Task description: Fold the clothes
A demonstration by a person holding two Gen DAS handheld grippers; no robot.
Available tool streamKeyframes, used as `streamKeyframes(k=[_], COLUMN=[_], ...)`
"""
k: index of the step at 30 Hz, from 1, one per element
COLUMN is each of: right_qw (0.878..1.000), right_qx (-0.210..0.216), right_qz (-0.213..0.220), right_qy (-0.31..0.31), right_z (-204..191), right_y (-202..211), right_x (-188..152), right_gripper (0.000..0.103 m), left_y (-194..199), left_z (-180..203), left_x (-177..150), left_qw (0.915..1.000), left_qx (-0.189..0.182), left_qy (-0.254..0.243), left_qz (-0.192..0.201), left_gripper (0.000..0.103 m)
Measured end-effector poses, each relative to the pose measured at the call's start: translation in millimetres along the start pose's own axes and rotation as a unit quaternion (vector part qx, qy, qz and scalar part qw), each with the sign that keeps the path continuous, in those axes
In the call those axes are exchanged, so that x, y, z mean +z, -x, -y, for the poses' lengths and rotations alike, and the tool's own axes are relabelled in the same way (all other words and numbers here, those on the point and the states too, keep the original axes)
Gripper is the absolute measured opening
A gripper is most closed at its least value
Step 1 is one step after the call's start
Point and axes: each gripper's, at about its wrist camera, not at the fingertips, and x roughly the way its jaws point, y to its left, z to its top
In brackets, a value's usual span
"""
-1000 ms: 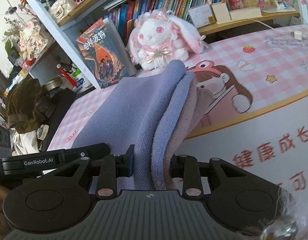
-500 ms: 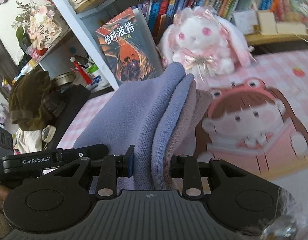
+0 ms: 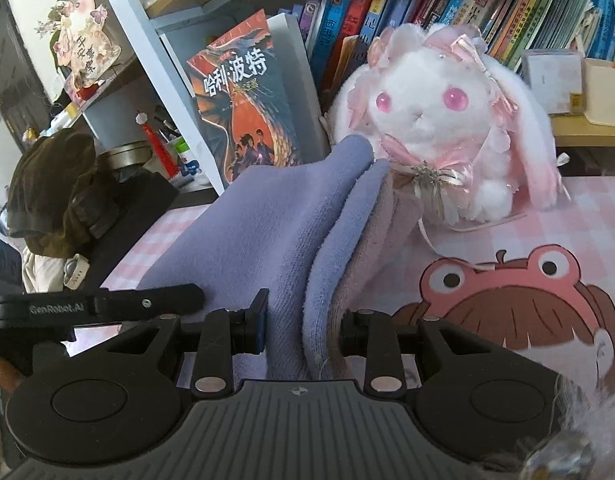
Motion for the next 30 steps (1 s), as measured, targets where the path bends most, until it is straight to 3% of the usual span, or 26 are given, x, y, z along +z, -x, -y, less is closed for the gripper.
streamKeyframes(k=[5, 9, 12, 14, 15, 18, 21, 25, 30], right_qw=[0.999, 0.997, 0.996, 0.995, 0.995, 0.996, 0.996, 0.992, 0.979], right_qx=[0.009, 0.022, 0.016, 0.011, 0.002, -0.027, -0.064, -0.123, -0.195], right_qz=[-0.038, -0.03, -0.032, -0.034, -0.035, -0.026, -0.001, 0.025, 0.057], right_qy=[-0.034, -0.066, -0.084, -0.094, -0.092, -0.082, -0.06, -0.029, 0.01], right_z=[26.3, 36.7, 38.8, 40.0, 38.3, 28.2, 14.3, -6.7, -32.7], right_y=[-25.3, -25.0, -24.4, -23.7, -21.1, -5.3, 15.7, 38.1, 65.7], right_x=[-6.9, -12.3, -13.2, -13.6, -12.1, -7.5, -9.3, -19.6, -32.7], right_gripper=[0.031, 0.033, 0.038, 0.047, 0.049, 0.069, 0.079, 0.084, 0.09], left_y=[-14.6, -12.8, -12.0, -9.7, -5.6, 12.0, 30.1, 45.0, 61.8], left_z=[-9.3, -10.4, -8.4, -4.5, -1.3, 10.6, 25.6, 42.9, 62.3], left_x=[-13.4, -17.7, -15.0, -10.9, -9.1, -9.5, -15.5, -27.9, -43.1], left_qw=[0.9996, 0.9994, 0.9992, 0.9989, 0.9988, 0.997, 0.9912, 0.9837, 0.974], left_qx=[0.018, 0.02, 0.024, 0.034, 0.041, 0.069, 0.098, 0.134, 0.174], left_qy=[0.016, 0.03, 0.029, 0.024, 0.015, -0.034, -0.088, -0.119, -0.144], left_qz=[-0.012, -0.005, -0.012, -0.021, -0.022, -0.008, 0.008, 0.014, 0.021], left_gripper=[0.049, 0.052, 0.054, 0.056, 0.061, 0.074, 0.084, 0.094, 0.096])
